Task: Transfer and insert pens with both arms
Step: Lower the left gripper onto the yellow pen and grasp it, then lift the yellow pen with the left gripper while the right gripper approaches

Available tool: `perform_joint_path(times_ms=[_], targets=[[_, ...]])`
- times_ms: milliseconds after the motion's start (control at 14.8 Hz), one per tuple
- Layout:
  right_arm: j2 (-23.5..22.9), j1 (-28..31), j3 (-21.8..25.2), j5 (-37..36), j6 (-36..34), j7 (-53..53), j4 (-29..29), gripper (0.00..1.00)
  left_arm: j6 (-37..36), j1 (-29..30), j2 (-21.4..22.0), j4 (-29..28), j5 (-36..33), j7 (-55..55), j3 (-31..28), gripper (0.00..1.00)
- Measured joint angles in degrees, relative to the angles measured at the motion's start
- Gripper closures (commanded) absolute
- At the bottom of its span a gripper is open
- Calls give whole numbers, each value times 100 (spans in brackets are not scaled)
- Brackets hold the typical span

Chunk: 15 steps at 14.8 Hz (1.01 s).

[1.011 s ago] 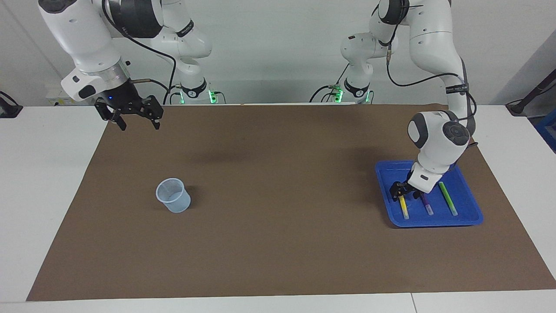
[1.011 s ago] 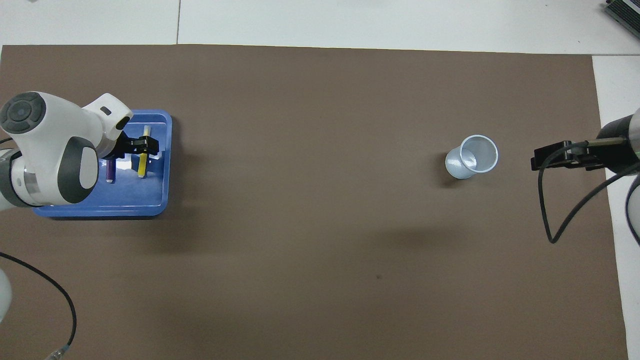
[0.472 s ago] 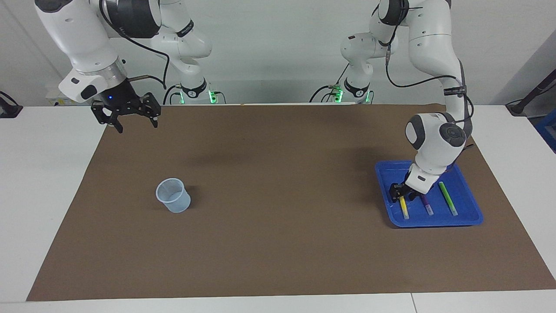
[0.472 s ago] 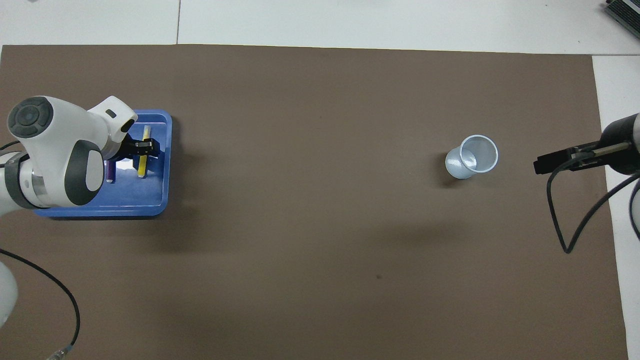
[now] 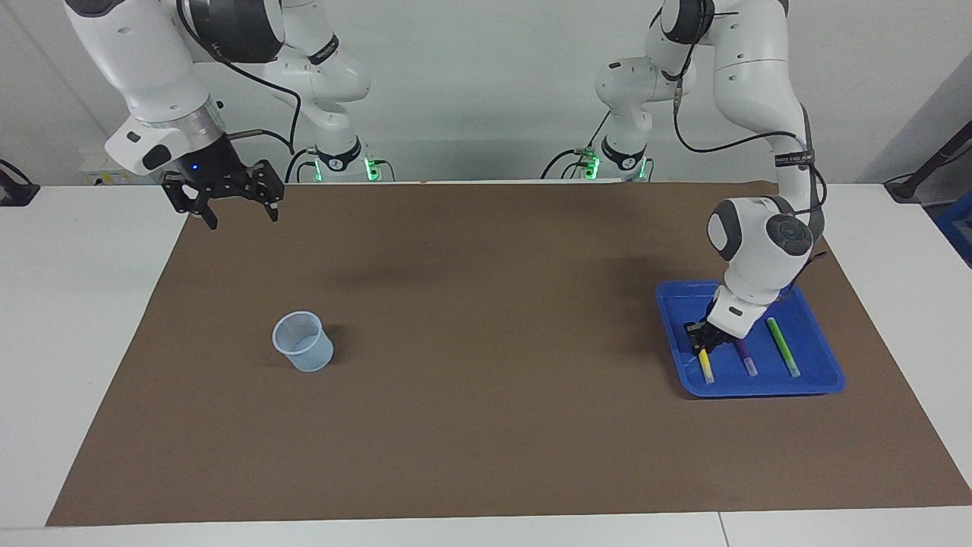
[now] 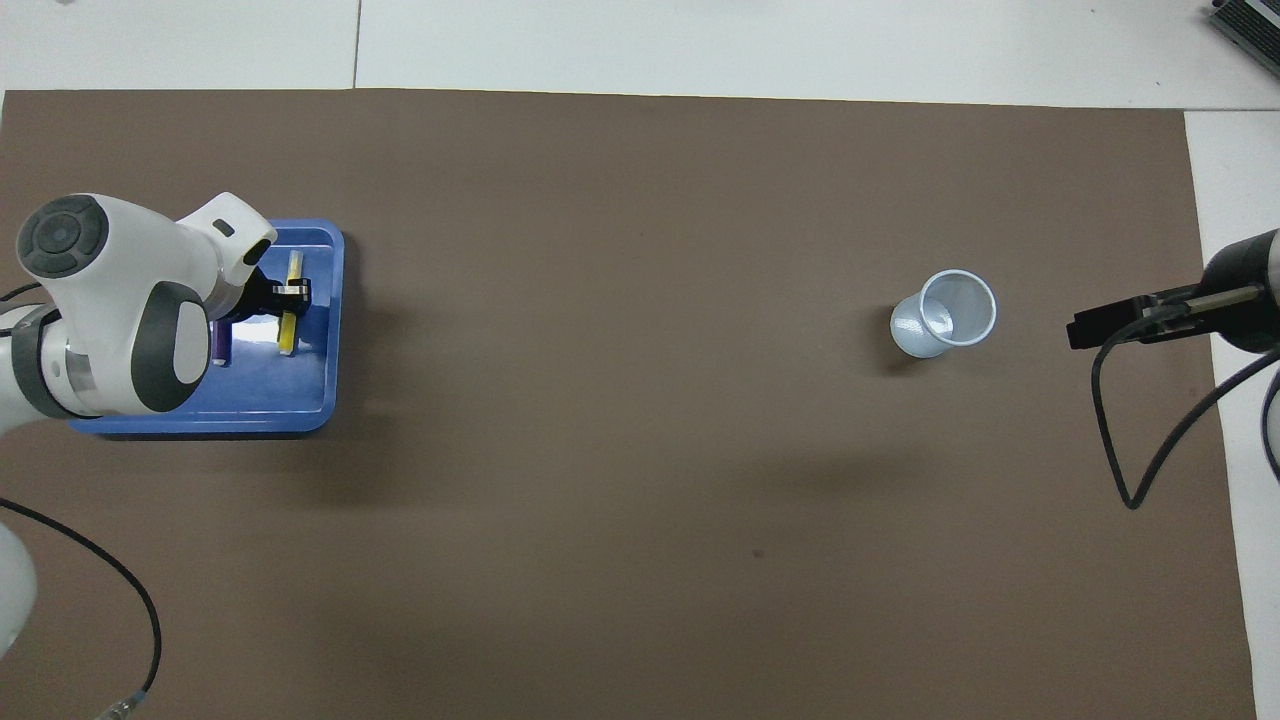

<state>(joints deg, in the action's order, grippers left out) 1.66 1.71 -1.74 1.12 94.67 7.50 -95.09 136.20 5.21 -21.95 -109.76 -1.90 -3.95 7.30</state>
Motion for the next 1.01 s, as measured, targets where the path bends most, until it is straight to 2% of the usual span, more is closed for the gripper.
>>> perform_joint_path(times_ms=[337, 674, 1011], targets=[[9, -6, -9, 0, -11, 0, 0, 0, -237, 0, -1, 117, 0, 0, -6, 88], [11, -4, -4, 0, -15, 0, -49, 0, -1323, -1, 4, 847, 19, 0, 1, 88], [37, -12, -15, 0, -15, 3, -164, 0, -2304, 0, 177, 1433, 410, -202, 4, 88]])
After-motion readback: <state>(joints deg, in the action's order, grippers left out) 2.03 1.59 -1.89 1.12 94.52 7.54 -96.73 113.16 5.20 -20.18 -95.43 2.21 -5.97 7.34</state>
